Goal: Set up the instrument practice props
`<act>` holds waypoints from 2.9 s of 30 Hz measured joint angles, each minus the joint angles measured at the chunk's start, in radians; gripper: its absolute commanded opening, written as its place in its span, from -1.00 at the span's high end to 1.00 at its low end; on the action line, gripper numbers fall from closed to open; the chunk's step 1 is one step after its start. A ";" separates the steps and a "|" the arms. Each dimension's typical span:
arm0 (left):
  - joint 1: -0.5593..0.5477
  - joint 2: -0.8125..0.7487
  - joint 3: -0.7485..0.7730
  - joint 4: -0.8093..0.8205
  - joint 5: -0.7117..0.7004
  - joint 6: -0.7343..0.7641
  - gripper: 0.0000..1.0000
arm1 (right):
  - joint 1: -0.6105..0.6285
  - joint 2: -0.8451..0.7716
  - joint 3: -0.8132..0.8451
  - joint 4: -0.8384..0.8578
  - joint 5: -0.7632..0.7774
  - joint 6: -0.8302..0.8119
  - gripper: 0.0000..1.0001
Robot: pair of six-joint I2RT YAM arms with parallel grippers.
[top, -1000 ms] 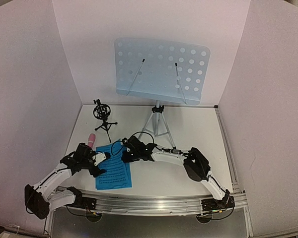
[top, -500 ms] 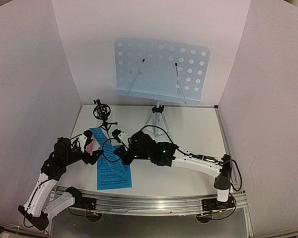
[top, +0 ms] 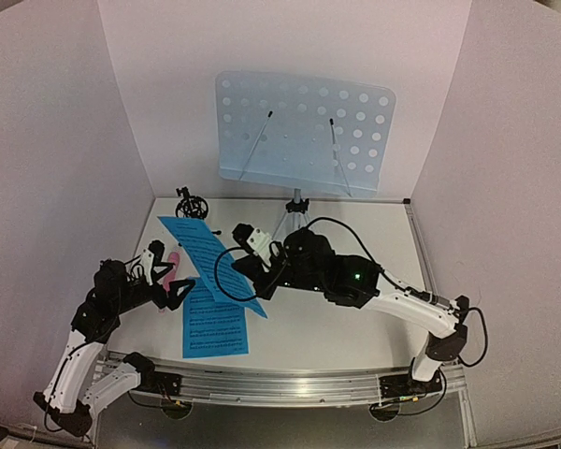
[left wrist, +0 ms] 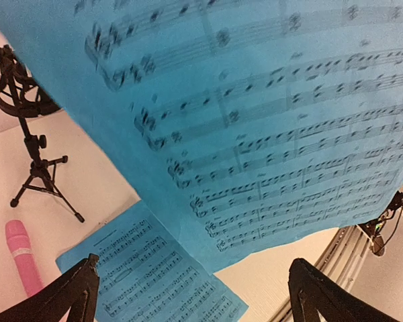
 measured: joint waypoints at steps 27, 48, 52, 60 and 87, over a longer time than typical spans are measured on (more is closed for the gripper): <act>0.002 0.312 0.152 0.354 0.517 -0.169 -0.09 | 0.000 -0.188 -0.009 -0.036 -0.103 -0.157 1.00; 0.002 0.317 0.366 0.262 0.569 -0.167 1.00 | -0.074 -0.206 -0.142 0.041 0.046 -0.118 0.26; 0.002 0.325 0.421 0.164 0.579 -0.030 1.00 | -0.075 -0.206 -0.156 0.045 0.076 -0.124 -0.06; 0.002 0.409 0.572 -0.079 0.652 0.235 1.00 | -0.075 -0.187 -0.124 0.058 0.129 -0.146 -0.26; 0.002 0.467 0.704 -0.068 0.572 0.270 1.00 | -0.195 -0.154 -0.032 0.101 -0.036 -0.009 -0.19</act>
